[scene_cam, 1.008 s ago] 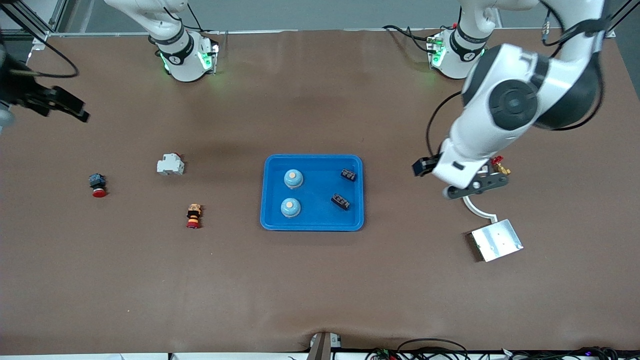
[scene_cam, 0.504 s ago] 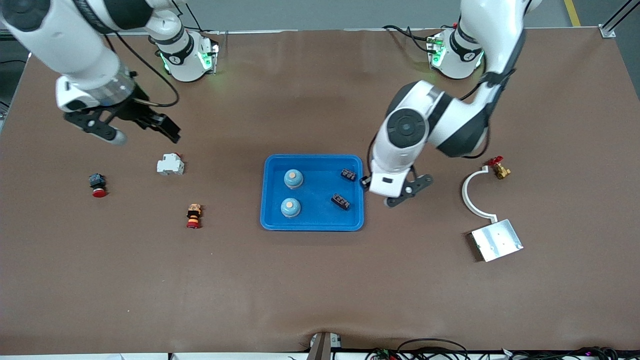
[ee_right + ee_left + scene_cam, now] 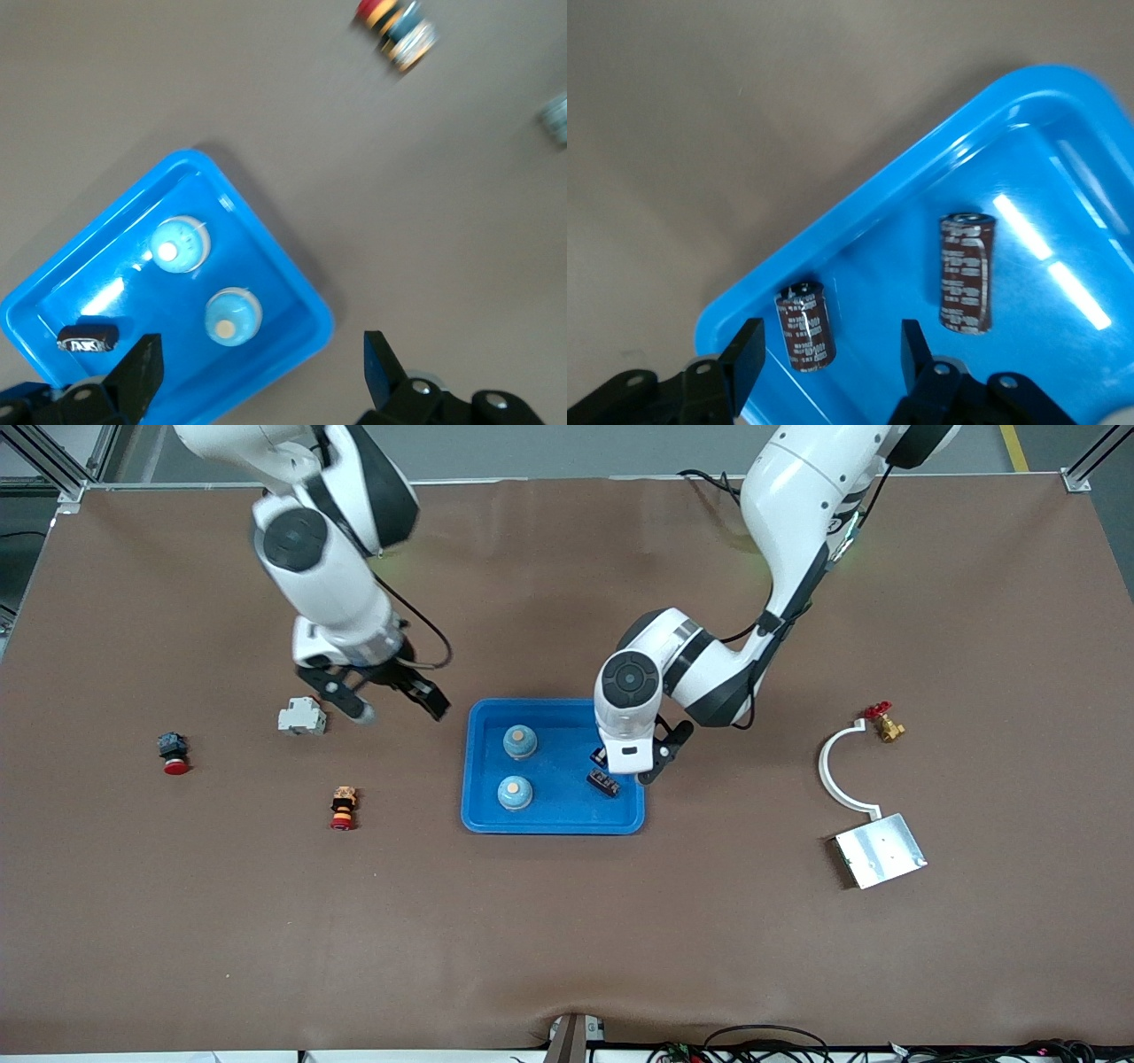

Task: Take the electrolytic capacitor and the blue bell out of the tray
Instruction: 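Grasp the bell with the right gripper while the left gripper grasps the capacitor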

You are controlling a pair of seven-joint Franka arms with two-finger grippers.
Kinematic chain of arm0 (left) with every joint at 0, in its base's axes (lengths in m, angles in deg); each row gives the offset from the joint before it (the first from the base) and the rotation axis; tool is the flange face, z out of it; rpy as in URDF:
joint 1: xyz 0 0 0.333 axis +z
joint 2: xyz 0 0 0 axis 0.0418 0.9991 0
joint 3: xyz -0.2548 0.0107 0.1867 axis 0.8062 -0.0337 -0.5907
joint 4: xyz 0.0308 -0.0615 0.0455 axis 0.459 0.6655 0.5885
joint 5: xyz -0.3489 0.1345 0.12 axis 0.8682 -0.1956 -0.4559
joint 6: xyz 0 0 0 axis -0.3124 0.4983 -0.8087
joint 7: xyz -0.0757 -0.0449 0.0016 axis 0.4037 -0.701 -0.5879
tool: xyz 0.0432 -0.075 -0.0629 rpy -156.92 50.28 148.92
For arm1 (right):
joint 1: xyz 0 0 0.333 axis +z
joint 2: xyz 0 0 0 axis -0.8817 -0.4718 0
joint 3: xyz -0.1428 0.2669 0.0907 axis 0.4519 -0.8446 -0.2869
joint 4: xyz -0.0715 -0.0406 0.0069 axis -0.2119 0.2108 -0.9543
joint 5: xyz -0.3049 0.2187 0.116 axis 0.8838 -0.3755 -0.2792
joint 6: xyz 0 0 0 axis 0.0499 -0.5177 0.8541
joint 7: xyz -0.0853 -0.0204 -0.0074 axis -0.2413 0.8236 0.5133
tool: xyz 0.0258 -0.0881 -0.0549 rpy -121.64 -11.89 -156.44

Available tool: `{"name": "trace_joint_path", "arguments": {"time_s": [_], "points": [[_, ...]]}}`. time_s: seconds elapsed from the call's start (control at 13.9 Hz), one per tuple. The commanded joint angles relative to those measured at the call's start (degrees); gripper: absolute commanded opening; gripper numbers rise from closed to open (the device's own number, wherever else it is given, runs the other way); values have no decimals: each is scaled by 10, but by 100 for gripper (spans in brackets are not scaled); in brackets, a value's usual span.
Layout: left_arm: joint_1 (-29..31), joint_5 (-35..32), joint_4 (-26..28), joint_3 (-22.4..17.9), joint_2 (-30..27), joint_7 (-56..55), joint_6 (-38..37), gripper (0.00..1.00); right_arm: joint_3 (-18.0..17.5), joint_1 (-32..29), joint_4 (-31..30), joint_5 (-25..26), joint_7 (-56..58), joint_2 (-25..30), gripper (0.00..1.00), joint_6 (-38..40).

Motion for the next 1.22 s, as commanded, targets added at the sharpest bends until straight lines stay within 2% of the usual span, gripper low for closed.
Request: {"name": "trace_joint_path", "arguments": {"time_s": [0.0,0.22,0.5,0.65,0.72,0.86,0.94,1.15], "points": [[-13,-12,-9,-4,14,-65,5,65,8,30,51,4,-54,-85,100,-29],[-14,-12,-8,-4,31,-89,5,63,12,51,120,18,-84,-168,100,-31],[-25,-12,-8,-4,45,-110,13,63,12,60,221,72,-142,-279,100,-31],[-25,-12,-8,-4,52,-110,13,60,14,58,250,81,-145,-308,100,-32],[-25,-12,-9,-4,57,-110,13,47,15,56,258,82,-145,-316,100,-33],[-24,-12,-11,-4,54,-107,13,8,16,56,269,82,-146,-331,100,-38],[-23,-12,-13,-4,47,-105,12,0,17,58,271,82,-147,-338,100,-48],[-16,-12,-20,-10,16,-104,6,0,23,60,272,82,-151,-357,100,-76]]}}
